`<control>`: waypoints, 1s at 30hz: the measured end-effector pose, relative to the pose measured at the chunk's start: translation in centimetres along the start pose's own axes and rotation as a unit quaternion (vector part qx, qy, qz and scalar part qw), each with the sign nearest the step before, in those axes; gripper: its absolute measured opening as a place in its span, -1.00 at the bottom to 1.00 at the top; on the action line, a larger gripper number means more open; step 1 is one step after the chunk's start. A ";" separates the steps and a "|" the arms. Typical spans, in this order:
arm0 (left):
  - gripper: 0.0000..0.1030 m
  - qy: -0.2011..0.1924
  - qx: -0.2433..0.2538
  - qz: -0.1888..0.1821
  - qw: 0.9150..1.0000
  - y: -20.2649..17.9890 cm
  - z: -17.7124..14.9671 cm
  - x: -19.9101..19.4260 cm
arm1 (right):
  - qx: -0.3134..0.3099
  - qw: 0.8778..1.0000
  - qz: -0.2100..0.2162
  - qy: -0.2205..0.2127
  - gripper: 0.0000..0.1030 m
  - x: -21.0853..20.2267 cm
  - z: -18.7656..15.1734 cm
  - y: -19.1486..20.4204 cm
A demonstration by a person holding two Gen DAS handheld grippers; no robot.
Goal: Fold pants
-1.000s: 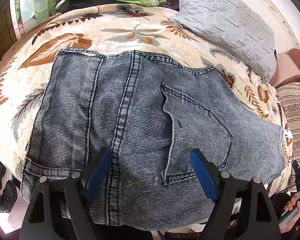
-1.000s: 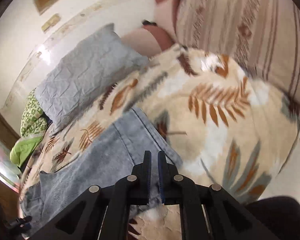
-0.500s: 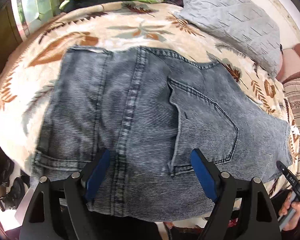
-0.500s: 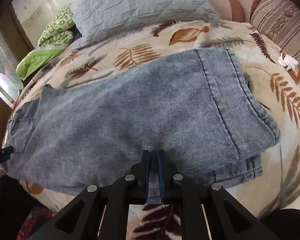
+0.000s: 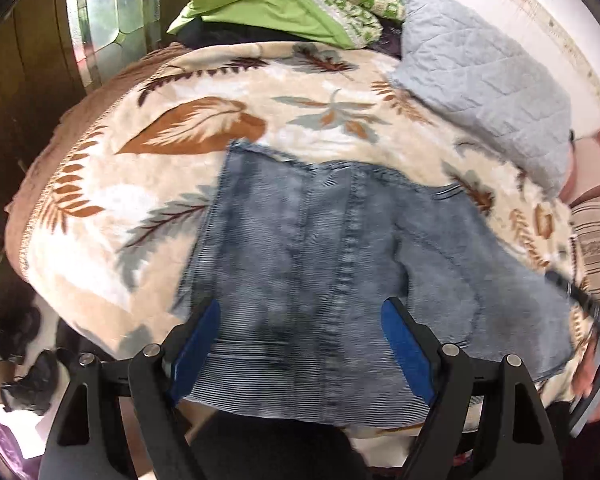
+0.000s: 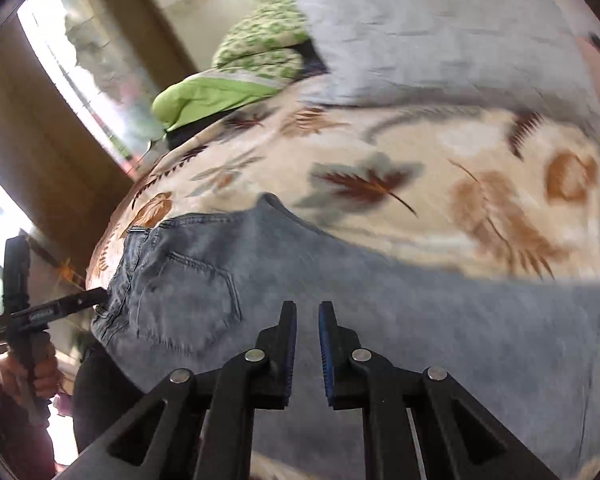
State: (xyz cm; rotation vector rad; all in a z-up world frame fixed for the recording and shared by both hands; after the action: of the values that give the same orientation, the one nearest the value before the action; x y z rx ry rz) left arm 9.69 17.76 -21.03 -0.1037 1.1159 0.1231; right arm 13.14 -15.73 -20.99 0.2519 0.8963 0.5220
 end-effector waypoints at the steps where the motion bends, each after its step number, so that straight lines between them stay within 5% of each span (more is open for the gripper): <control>1: 0.61 0.005 0.003 0.005 1.000 0.3 -0.2 0.4 | -0.012 1.000 -0.003 0.001 -0.75 1.1 0.9 0.7; 4: 0.61 0.017 0.014 0.013 1.000 0.8 -0.5 1.6 | -0.019 1.000 0.016 0.010 -0.75 4.6 3.2 2.2; 13: 0.61 0.025 0.066 0.022 0.997 0.1 -0.9 3.9 | -0.036 0.998 -0.018 0.054 -0.73 11.0 6.3 1.7; 18: 0.61 0.020 0.060 0.014 0.998 0.5 -0.5 4.0 | -0.002 0.989 0.072 -0.131 -0.65 2.8 8.9 4.0; 19: 0.61 0.017 0.057 0.014 0.998 0.5 -0.3 3.9 | -0.007 0.982 0.083 -0.167 -0.09 1.3 8.9 4.4; 20: 0.61 0.017 0.056 0.015 0.998 0.5 -0.3 3.9 | -0.005 0.978 0.091 -0.189 1.00 0.3 8.8 4.3; 21: 0.61 0.017 0.056 0.016 0.998 0.5 -0.3 3.9 | 0.013 0.977 0.081 -0.196 0.99 0.2 8.6 3.6; 22: 0.61 0.017 0.056 0.018 0.998 0.5 -0.3 3.8 | 0.037 0.978 0.069 -0.194 1.00 0.7 8.5 2.6; 25: 0.61 0.014 0.058 0.020 0.998 0.5 -0.4 3.3 | 0.104 0.989 0.064 -0.088 0.97 4.5 8.0 0.2; 30: 0.61 0.011 0.059 0.025 0.998 0.8 -0.4 3.0 | 0.050 0.997 0.048 0.020 0.75 9.5 7.9 0.5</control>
State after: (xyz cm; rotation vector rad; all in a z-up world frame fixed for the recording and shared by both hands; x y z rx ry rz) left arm 10.54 18.59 -23.94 0.0273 1.1452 0.1002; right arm 24.11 -10.22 -22.47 0.3786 0.9536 0.5728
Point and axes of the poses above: each gripper's, at about its wrist camera, not at the fingertips, and x roughly the way its jaws point, y to its left, z to its top, the point moved 8 cm from there along x, roughly the way its jaws point, and after that the axes turned 10 degrees about z, right-handed, at the moved point
